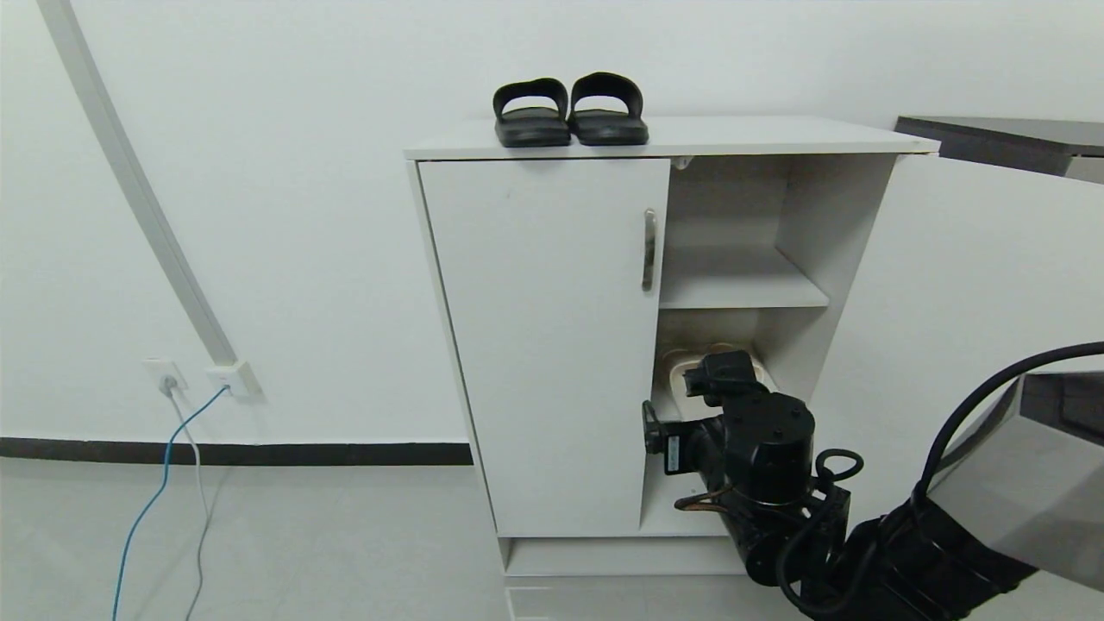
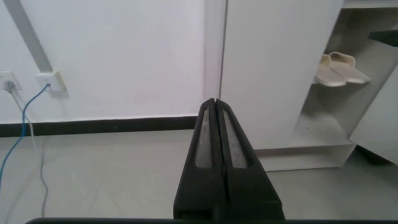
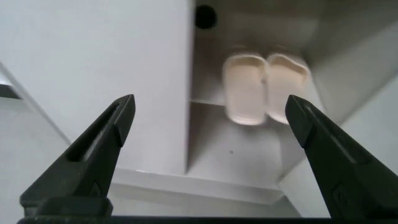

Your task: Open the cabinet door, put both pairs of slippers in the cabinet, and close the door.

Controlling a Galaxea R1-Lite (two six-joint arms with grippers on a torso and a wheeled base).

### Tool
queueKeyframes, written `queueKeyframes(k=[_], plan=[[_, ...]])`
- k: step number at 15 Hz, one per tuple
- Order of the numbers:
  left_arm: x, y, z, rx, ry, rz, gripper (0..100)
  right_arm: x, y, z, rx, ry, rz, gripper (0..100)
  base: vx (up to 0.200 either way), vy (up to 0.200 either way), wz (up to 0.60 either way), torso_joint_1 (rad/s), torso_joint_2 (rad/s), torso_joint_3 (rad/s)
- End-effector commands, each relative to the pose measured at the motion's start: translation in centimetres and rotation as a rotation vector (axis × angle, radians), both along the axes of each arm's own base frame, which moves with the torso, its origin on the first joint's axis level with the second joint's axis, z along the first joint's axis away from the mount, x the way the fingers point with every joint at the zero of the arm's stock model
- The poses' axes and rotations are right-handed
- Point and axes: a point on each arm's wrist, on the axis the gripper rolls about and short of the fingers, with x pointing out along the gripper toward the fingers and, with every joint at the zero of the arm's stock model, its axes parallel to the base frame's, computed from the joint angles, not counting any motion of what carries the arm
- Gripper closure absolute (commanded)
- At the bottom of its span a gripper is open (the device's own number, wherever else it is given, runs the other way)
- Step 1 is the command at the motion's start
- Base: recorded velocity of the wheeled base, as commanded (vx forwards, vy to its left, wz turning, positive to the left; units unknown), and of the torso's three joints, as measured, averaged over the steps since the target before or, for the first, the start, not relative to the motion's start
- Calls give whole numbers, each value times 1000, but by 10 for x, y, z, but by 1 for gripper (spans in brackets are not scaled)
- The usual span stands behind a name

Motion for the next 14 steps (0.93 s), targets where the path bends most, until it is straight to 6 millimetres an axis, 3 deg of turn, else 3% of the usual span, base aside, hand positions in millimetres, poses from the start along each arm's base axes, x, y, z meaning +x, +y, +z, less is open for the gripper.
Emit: queueKeyframes(k=[1,3,14], plan=[[0,0,0,0,1,0,100,0,0,-1,-5,3,0,0,0,200,0,-2,2,7],[0,0,0,0,1,0,100,-1,-1,-2,-8,3,1,0,0,200,0,0,5,0],[0,0,0,-2,2,0,100,0,-7,-7,-16,-7,8,0,0,0,0,0,0,0]])
